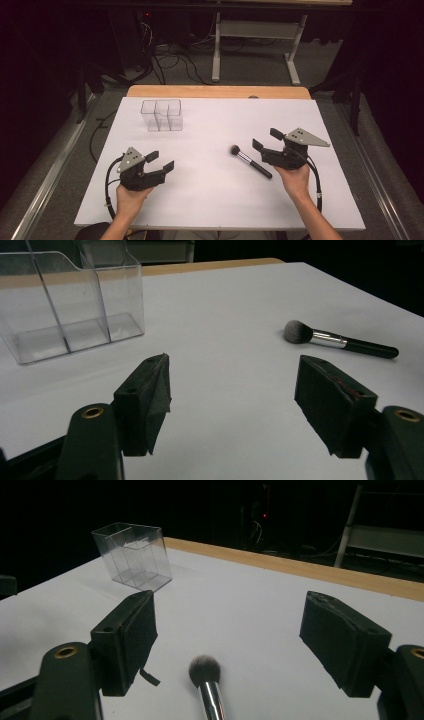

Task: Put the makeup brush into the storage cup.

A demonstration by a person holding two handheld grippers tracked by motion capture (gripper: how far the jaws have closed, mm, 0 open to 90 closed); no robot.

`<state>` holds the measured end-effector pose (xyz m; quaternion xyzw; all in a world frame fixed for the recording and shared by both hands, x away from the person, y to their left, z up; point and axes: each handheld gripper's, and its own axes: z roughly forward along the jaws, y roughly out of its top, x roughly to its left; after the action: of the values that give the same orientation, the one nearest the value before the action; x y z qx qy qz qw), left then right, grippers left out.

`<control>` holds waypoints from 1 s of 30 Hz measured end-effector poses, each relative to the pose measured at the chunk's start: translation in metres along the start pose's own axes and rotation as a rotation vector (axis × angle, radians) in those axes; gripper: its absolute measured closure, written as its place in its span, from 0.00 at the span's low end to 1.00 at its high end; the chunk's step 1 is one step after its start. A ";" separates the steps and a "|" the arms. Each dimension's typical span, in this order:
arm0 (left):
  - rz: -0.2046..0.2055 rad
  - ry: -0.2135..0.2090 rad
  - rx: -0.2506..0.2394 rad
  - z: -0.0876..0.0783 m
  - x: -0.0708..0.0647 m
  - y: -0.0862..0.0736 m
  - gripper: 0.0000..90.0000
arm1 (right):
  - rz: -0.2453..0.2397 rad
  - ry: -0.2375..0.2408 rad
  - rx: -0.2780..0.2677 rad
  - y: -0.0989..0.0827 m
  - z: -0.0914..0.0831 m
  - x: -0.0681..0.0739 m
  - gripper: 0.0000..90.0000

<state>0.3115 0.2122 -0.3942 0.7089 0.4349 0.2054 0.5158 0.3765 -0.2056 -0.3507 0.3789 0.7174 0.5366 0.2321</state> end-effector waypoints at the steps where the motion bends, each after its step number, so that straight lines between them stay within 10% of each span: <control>1: 0.001 -0.001 0.002 0.000 0.000 0.000 0.34 | 0.000 0.000 0.000 0.000 0.000 0.000 0.27; 25: -0.012 0.024 -0.001 -0.001 0.000 0.000 0.34 | 0.011 -0.010 0.025 0.018 0.032 0.011 0.29; 30: 0.036 0.041 0.007 -0.002 -0.005 0.000 0.34 | 0.012 -0.021 0.065 0.022 0.033 0.010 0.32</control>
<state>0.3075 0.2091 -0.3925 0.7142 0.4334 0.2274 0.5004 0.4012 -0.1752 -0.3391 0.3961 0.7297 0.5104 0.2240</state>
